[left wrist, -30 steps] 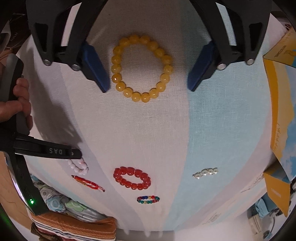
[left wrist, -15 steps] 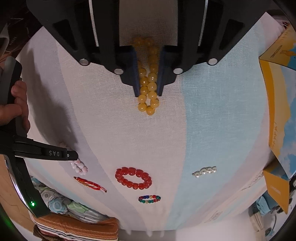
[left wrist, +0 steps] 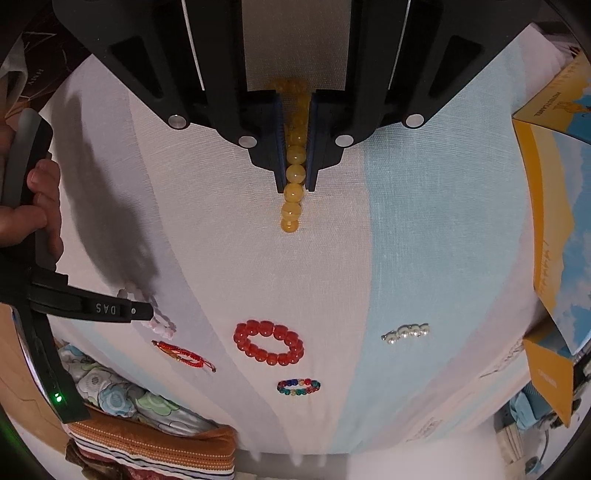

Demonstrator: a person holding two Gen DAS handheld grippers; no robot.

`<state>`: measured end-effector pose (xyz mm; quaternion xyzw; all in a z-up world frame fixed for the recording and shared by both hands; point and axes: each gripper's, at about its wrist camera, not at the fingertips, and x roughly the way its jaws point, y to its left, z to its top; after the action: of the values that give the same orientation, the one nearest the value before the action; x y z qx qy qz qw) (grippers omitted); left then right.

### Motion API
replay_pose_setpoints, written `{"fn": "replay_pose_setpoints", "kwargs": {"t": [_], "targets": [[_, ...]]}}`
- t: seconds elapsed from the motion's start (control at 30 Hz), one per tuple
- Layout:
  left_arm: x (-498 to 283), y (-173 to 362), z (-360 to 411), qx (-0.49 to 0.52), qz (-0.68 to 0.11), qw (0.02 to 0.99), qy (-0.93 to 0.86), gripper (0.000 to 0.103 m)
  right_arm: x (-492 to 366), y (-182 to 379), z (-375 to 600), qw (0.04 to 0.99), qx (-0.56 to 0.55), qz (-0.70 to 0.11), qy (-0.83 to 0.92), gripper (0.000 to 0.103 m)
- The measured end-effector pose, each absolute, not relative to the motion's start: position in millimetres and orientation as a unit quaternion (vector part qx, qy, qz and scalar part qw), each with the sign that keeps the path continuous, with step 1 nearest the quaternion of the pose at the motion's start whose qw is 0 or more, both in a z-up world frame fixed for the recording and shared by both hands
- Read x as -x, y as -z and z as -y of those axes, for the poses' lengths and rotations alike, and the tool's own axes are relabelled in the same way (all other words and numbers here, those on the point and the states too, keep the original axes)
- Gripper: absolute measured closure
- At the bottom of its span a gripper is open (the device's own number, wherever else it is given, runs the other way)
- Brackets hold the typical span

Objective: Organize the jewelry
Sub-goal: 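Lift and carry both held bead bracelets over the white box with both tools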

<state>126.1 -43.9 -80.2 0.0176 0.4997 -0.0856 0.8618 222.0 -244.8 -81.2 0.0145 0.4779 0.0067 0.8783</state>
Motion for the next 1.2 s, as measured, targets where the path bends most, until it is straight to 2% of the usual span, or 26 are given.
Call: {"fn": "replay_pose_setpoints", "kwargs": {"t": [0.37, 0.53, 1.2], "targets": [[-127, 68, 47, -0.022, -0.498, 0.864, 0.076, 0.094, -215, 73, 258, 0.879, -0.052, -0.473, -0.017, 0.084], [-127, 62, 43, -0.013, -0.500, 0.862, 0.077, 0.094, -200, 63, 259, 0.893, -0.034, -0.450, 0.001, 0.084], [-114, 20, 35, -0.012, -0.503, 0.861, 0.071, 0.094, -157, 19, 246, 0.891, -0.055, -0.450, 0.008, 0.084]]}}
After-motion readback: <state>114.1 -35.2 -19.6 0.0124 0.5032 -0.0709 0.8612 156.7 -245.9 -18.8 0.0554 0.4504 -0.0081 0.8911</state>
